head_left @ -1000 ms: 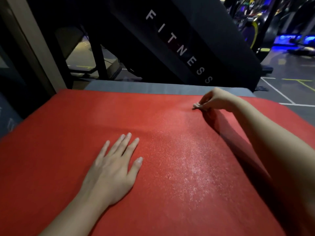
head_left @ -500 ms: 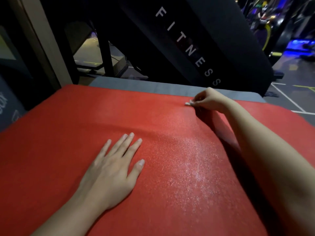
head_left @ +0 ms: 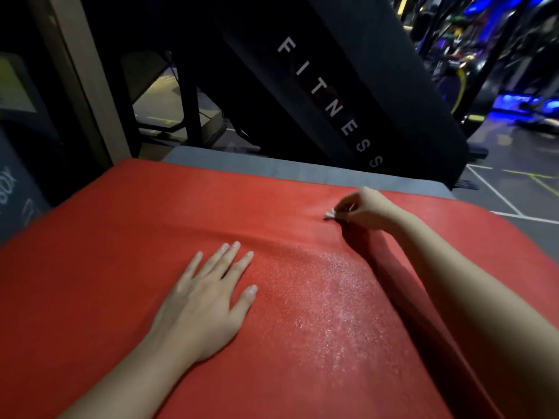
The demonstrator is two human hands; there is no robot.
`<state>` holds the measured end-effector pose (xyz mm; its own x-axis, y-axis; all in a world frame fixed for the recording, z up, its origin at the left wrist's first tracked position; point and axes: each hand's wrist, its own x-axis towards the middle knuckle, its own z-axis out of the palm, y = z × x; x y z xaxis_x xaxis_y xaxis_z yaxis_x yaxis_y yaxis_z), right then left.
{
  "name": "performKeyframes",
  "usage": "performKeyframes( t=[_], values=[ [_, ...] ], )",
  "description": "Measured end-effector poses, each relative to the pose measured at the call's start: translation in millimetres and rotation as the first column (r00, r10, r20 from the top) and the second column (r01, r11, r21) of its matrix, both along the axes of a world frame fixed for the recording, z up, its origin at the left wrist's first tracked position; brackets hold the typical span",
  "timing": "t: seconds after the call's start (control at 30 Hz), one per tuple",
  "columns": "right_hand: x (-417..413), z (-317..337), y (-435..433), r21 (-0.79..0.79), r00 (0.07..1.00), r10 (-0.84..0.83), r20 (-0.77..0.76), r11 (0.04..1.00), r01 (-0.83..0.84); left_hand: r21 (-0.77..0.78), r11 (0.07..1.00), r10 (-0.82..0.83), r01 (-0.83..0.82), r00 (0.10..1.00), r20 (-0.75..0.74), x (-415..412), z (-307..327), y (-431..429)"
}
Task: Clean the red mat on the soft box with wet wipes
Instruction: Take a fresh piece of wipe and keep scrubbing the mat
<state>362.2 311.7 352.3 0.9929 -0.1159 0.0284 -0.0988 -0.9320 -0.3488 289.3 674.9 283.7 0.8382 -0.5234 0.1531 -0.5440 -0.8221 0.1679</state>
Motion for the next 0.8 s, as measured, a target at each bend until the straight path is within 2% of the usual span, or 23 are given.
performKeyframes(
  t=[0.07,0.13,0.2,0.3,0.33,0.4,0.5,0.57,0.63,0.67,0.73,0.8],
  values=[
    [-38.8,14.5,11.1,0.066,0.975,0.154,-0.162,0.987,-0.145,-0.003,1.000,0.001,-0.001,1.000,-0.002,0.0,-0.7,-0.9],
    [-67.6,21.6,19.0,0.156,0.932,0.234,-0.278,0.968,-0.197,-0.008,1.000,0.002,-0.002,1.000,-0.003,-0.2,0.0,-1.1],
    [-74.8,20.2,21.9,0.105,0.949,0.220,-0.226,0.974,-0.201,-0.012,1.000,0.000,0.000,1.000,-0.008,-0.8,2.5,-1.7],
    [-62.8,4.9,27.0,-0.067,0.996,0.075,0.039,0.995,-0.072,-0.004,1.000,0.003,-0.003,1.000,-0.020,-1.1,4.8,-2.3],
    [-58.5,-1.6,29.7,-0.068,0.993,0.010,0.115,0.998,-0.002,-0.002,1.000,0.002,-0.002,1.000,-0.026,-0.8,5.3,-2.9],
    [-56.8,-12.0,33.3,-0.031,0.982,-0.073,0.173,0.996,0.080,-0.005,1.000,0.004,-0.004,1.000,-0.029,-1.4,6.5,-2.6],
    [-84.1,-6.9,36.2,-0.086,0.995,0.021,0.093,0.996,-0.013,-0.012,1.000,0.002,-0.003,1.000,-0.029,-2.5,6.0,-1.6],
    [-118.9,4.9,38.9,-0.098,0.990,0.133,-0.051,0.986,-0.138,-0.010,1.000,0.000,0.000,1.000,-0.026,-2.0,5.9,-1.6],
    [-154.3,15.0,44.5,-0.028,0.950,0.200,-0.239,0.977,-0.212,-0.008,1.000,-0.002,0.002,1.000,-0.019,-1.7,4.5,-1.8],
    [-166.7,16.0,47.4,-0.013,0.935,0.215,-0.282,0.974,-0.228,-0.003,1.000,0.001,-0.001,1.000,-0.012,-1.7,4.3,-1.6],
    [-177.4,14.9,55.1,-0.049,0.957,0.200,-0.210,0.976,-0.214,0.017,1.000,0.001,-0.001,1.000,-0.011,-2.6,5.2,-1.9],
    [-175.1,9.3,61.6,-0.073,0.993,0.116,-0.034,0.990,-0.118,0.024,1.000,0.003,-0.002,1.000,-0.024,-3.7,7.0,-1.9]
  ],
)
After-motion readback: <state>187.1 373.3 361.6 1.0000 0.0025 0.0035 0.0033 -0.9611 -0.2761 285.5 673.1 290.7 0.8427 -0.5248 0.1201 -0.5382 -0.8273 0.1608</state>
